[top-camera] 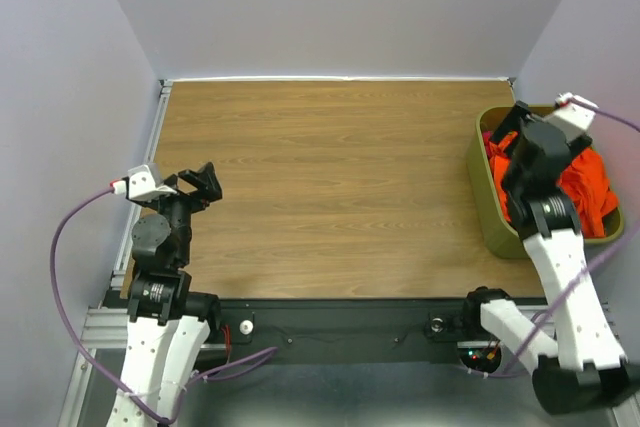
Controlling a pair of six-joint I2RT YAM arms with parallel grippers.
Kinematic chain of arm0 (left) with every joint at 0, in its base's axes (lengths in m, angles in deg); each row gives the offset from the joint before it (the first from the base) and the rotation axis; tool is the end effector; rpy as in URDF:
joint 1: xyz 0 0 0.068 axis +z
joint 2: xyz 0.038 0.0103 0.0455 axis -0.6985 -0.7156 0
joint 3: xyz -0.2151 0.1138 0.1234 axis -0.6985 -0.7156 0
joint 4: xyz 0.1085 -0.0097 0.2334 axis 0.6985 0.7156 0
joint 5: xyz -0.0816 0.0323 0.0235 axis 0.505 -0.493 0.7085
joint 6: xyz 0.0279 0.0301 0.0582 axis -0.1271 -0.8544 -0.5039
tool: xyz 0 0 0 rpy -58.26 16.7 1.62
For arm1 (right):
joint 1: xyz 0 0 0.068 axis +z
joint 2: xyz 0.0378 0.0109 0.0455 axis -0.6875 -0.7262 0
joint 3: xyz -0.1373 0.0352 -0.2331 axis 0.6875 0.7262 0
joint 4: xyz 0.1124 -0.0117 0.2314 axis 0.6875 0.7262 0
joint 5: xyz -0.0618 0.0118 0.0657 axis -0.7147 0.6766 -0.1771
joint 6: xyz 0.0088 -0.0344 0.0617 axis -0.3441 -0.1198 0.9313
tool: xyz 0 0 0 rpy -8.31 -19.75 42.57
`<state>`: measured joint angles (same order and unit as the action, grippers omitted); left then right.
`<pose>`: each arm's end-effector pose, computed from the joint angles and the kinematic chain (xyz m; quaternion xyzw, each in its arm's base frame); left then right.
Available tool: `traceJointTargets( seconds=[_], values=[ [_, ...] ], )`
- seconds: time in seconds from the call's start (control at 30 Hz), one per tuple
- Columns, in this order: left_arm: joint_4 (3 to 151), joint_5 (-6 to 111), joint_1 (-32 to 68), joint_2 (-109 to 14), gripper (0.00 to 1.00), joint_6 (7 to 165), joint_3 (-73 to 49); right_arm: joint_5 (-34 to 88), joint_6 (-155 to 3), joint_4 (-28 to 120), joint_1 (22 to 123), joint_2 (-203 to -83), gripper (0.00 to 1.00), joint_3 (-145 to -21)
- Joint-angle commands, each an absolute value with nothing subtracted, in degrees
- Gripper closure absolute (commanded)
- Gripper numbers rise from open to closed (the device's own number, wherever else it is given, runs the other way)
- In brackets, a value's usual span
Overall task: Fold and stack the t-shirts
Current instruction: Grab the tshirt from the pile
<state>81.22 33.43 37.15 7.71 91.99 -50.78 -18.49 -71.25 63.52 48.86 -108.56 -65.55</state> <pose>0.1228 -0.0041 0.3420 -0.1306 0.6251 -0.1037 0.7625 0.1842 -0.0182 0.3999 0.2514 0.6933 -0.1425 0.6602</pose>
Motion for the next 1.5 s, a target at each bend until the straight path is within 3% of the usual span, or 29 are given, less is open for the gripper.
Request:
traceJointTargets(
  seconds=[0.0, 0.23, 0.4, 0.67, 0.77, 0.87, 0.97, 1.0, 1.13, 1.3, 1.47],
  values=[
    [75.38, 35.65, 35.96, 9.05, 0.01, 91.85, -53.93, -36.91, -72.38, 67.25, 49.23, -117.46, 0.00, -70.72],
    [73.80, 34.33, 33.24, 11.17, 0.01, 89.13, -57.10, -37.82, -72.48, 67.34, 44.76, -132.23, 0.00, -77.05],
    [73.27, 34.95, 31.65, 11.61, 0.01, 88.78, -57.19, -28.16, -67.39, 67.78, 36.76, -138.91, 0.01, -78.90],
    [72.57, 35.04, 30.95, 11.70, 0.01, 88.42, -57.45, -16.82, -64.57, 67.87, 30.78, -146.39, 0.10, -80.22],
    [72.39, 34.95, 30.95, 11.78, 0.01, 88.07, -57.45, -14.26, -64.74, 67.87, 29.63, -148.50, 0.19, -80.05],
    [72.39, 34.95, 30.86, 11.78, 0.01, 87.90, -57.45, -12.86, -65.18, 67.87, 29.37, -148.85, 0.34, -79.35],
    [72.48, 35.12, 30.77, 11.70, 0.01, 87.90, -57.45, -11.01, -65.09, 67.87, 29.28, -148.33, 0.55, -77.59],
    [72.56, 35.12, 30.77, 11.70, 0.01, 87.90, -57.37, -10.48, -65.44, 67.95, 29.28, -147.98, 0.68, -76.71],
    [72.65, 35.21, 30.77, 11.43, 0.01, 87.90, -57.28, -7.77, -66.85, 68.04, 29.28, -145.26, 0.99, -75.65],
    [72.65, 35.47, 30.77, 10.82, 0.01, 87.90, -57.28, 0.84, -68.96, 69.01, 29.37, -138.41, 1.00, -79.24],
    [72.83, 35.30, 30.77, 10.29, 0.01, 87.90, -57.10, 17.35, -69.84, 69.45, 29.89, -133.91, 0.99, -87.87]
  ],
)
